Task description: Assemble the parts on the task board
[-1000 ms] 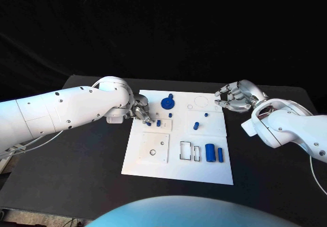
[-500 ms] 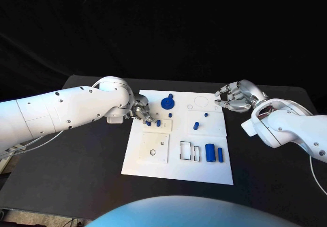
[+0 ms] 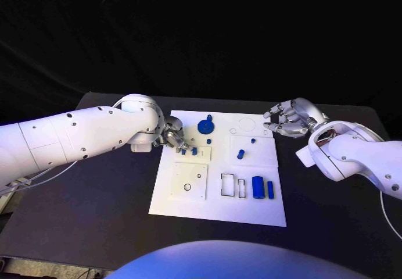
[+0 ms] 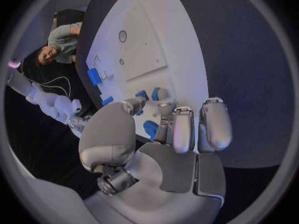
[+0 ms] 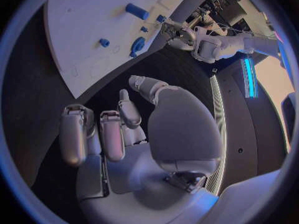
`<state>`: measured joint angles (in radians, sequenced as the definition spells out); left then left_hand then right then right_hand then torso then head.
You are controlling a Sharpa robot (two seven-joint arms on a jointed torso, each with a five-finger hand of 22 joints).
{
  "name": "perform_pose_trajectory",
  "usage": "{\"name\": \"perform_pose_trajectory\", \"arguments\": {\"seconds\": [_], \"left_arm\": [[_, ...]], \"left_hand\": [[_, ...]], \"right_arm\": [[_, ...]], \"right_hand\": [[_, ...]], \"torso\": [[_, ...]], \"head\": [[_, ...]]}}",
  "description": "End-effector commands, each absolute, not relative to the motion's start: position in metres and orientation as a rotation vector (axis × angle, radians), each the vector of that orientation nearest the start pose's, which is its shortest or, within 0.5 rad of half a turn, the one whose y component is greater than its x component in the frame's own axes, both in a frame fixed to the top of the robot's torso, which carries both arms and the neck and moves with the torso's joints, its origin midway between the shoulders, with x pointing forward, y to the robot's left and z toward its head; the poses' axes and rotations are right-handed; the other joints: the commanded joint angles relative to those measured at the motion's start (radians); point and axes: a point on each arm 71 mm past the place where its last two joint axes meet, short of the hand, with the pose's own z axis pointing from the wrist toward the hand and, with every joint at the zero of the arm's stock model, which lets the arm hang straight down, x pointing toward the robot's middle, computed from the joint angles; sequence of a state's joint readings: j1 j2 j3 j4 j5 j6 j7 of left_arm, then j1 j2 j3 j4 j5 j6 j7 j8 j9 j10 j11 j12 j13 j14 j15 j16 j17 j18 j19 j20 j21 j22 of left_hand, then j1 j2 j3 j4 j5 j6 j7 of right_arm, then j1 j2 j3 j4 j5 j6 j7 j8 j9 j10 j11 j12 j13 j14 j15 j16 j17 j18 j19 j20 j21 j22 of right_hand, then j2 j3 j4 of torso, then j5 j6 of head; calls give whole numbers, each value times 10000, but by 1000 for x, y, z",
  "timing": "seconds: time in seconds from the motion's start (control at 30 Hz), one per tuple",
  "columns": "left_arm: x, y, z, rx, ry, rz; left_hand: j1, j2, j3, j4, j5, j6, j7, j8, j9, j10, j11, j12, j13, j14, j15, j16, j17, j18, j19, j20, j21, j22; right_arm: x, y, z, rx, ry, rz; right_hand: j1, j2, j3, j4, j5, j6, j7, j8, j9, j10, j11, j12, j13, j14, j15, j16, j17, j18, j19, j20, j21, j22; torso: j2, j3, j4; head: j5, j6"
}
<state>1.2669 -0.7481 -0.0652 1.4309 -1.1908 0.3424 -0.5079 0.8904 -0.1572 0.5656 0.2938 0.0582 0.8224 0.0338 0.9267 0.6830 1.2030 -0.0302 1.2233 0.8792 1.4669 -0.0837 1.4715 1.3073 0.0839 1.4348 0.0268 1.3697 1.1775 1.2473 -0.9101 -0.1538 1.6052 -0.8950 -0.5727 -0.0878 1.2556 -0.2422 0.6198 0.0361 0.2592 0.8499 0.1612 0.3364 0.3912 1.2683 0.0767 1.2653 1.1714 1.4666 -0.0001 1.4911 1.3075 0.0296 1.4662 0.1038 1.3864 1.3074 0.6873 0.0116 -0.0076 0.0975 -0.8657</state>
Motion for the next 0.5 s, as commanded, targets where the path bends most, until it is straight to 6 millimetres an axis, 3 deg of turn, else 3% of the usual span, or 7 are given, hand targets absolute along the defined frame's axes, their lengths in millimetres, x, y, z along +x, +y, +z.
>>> {"name": "perform_pose_trajectory", "arguments": {"seconds": [0.03, 0.1, 0.2, 0.5], "left_arm": [[494, 196, -215, 887, 24156, -2982], [494, 196, -215, 885, 24158, -2975], [494, 197, -215, 878, 24162, -2942], [495, 199, -214, 732, 24026, -2926]], "left_hand": [[72, 179, 113, -16, -24, 74, -5, -48, 10, 78, -31, 62, 14, 458, -81, -25, 102, -69, 19, -78, 6, 3], [251, 365, 485, -25, -17, 46, -8, -89, 14, 78, -36, 59, 16, 459, -87, -26, 102, -69, 23, -88, 7, 11], [327, 358, 852, -36, -19, 36, -7, -108, 27, 75, -38, 55, 16, 459, -88, -28, 100, -70, 23, -88, 4, 12], [341, 333, 927, -46, -20, 34, -6, -109, 32, 65, -37, 47, 1, 459, -87, -29, 97, -68, 19, -88, -2, 3]], "right_arm": [[469, -227, -194, 4544, 16492, 8060], [469, -227, -194, 4544, 16492, 8060], [469, -227, -194, 4543, 16493, 8060], [469, -227, -194, 4536, 16490, 8056]], "right_hand": [[-103, -18, 50, -20, 27, -80, -2, 14, 12, -50, -33, -57, -7, 601, -10, -43, 771, 165, 43, 5, -23, 1686], [-103, -18, 50, -20, 27, -80, -2, 14, 12, -50, -33, -57, -7, 601, -10, -43, 771, 165, 43, 5, -23, 1686], [-103, -18, 50, -20, 27, -80, -2, 14, 12, -50, -33, -57, -7, 601, -10, -43, 771, 165, 43, 5, -23, 1686], [-116, -9, 59, -35, 27, -91, -2, 43, 11, -46, -33, -51, -6, 600, -11, -49, 766, 166, 44, 2, -34, 1685]], "torso": [[-2, -3, 1], [-1, -2, 1], [5, -4, 4], [3, -4, 5]], "head": [[5, -8], [3, -5], [0, -6], [-5, 4]]}}
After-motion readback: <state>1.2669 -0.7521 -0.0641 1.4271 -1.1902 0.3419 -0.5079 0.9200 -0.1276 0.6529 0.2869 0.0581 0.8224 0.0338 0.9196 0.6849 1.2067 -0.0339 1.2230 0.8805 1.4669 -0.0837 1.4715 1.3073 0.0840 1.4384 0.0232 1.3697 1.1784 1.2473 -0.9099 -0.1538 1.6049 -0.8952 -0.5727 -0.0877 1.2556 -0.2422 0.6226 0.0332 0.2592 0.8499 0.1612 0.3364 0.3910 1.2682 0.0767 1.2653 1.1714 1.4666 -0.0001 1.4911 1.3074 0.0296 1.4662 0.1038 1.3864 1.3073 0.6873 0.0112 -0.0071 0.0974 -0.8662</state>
